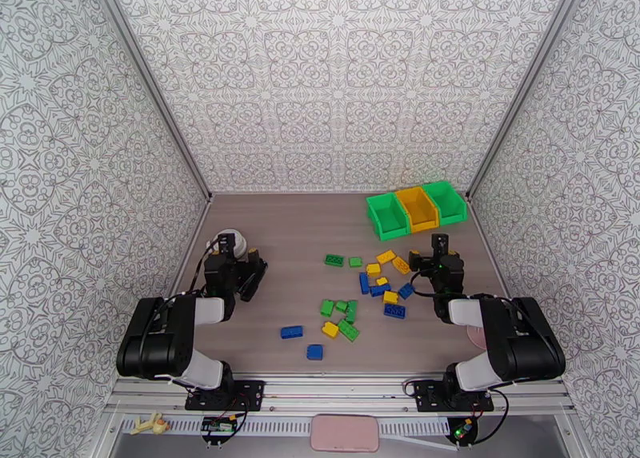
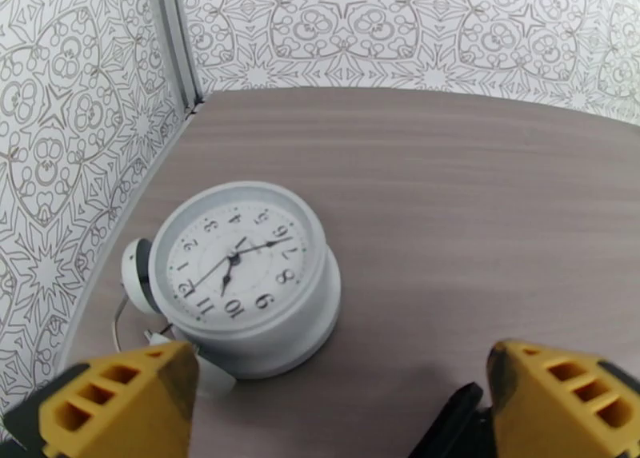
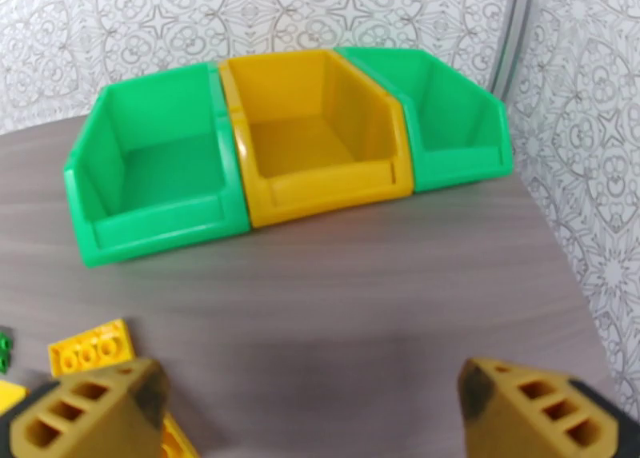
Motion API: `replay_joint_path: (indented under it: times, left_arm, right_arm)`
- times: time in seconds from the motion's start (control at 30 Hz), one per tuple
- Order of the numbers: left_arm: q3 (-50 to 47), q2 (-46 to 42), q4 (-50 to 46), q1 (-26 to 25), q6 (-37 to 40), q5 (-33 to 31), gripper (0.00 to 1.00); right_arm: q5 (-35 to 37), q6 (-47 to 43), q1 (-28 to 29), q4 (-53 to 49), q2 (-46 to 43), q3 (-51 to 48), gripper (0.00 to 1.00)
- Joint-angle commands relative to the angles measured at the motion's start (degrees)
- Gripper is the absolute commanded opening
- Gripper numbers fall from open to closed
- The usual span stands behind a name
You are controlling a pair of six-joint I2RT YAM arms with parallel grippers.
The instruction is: Sort the legos into containers by color
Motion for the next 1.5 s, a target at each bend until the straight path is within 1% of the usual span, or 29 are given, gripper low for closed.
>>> replay_joint_path:
  times: [0.0,0.87,0.97,1.07,1.13,1.17,1.27,1.3,1.4,1.47]
  left_arm:
    - [0.7,0.2,-0.8,0.0,-0.1,0.2,1.00]
    - [0.7,0.1,-0.8,0.5,-0.4,1.0,1.00]
    - [0.6,0.1,-0.4,-0.3,0.0,-0.6,1.00]
    - [-0.9,-1.2,1.1,-3.0,1.2,-6.0,1.00]
    - [-2.7,-2.6,4.0,-4.0,2.0,-8.0,1.00]
    - [-2.6,-3.9,2.9,-4.5,2.3,-9.1,1.00]
    - [1.5,-9.7,-10.5,-6.0,3.0,-8.8,1.00]
    - [2.7,-11.0,-13.4,-6.7,4.1,-8.0,1.00]
    - [5.3,-13.1,-19.0,-9.3,6.9,-4.9,1.00]
    - [6.8,-14.2,-22.5,-10.9,5.6,-3.6,0.99]
  right_arm:
    - [-0.5,0.6,-0.3,1.2,-0.1,0.8,1.00]
    - [-0.5,0.7,-0.3,1.0,0.0,0.9,1.00]
    - [-0.6,0.7,-0.3,1.0,-0.1,0.9,1.00]
    - [-0.1,0.8,-0.3,1.3,-0.3,0.7,1.00]
    - [1.4,1.5,-0.3,0.1,-1.0,1.0,1.00]
    - [1.5,1.6,-0.3,-0.5,-1.3,1.2,1.00]
    - [0.7,1.0,-0.3,-3.6,-3.3,2.2,1.00]
    - [0.7,1.0,-0.3,-5.5,-4.4,2.9,1.00]
    - [0.3,0.9,-0.3,-11.1,-7.7,4.5,1.00]
    - [-0.6,0.5,-0.3,-13.1,-9.6,4.9,1.00]
